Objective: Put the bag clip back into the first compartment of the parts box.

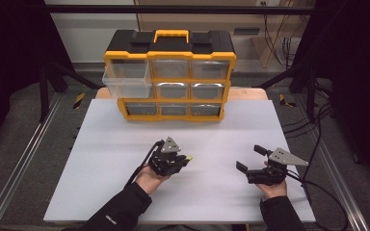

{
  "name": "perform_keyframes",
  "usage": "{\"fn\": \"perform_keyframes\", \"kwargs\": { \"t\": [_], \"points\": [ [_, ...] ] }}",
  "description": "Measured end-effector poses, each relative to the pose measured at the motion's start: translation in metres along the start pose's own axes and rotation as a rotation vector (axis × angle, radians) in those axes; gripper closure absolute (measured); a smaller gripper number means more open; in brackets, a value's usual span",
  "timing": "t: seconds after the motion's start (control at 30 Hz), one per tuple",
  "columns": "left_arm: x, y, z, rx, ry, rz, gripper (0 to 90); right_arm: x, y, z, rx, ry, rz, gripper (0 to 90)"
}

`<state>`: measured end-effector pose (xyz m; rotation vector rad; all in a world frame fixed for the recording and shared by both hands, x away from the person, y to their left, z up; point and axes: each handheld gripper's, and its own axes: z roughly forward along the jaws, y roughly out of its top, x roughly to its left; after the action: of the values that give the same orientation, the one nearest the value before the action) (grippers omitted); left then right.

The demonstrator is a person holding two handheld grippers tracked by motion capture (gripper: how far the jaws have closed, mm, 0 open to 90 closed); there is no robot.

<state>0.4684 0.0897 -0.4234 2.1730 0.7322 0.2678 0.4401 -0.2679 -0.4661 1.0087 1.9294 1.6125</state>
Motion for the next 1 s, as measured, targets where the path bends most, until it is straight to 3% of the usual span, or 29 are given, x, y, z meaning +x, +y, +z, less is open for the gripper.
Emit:
{"fn": "perform_keyframes", "kwargs": {
  "t": [0.47, 1.0],
  "points": [
    [0.012, 0.005, -0.027, -0.038, 0.021, 0.014, 77.2, 0.000, 0.000, 0.000, 0.002, 0.000, 0.001, 0.5],
    [0.031, 0.008, -0.056, -0.087, 0.058, -0.024, 77.2, 0.000, 0.000, 0.000, 0.002, 0.000, 0.003, 0.5]
  ]
}}
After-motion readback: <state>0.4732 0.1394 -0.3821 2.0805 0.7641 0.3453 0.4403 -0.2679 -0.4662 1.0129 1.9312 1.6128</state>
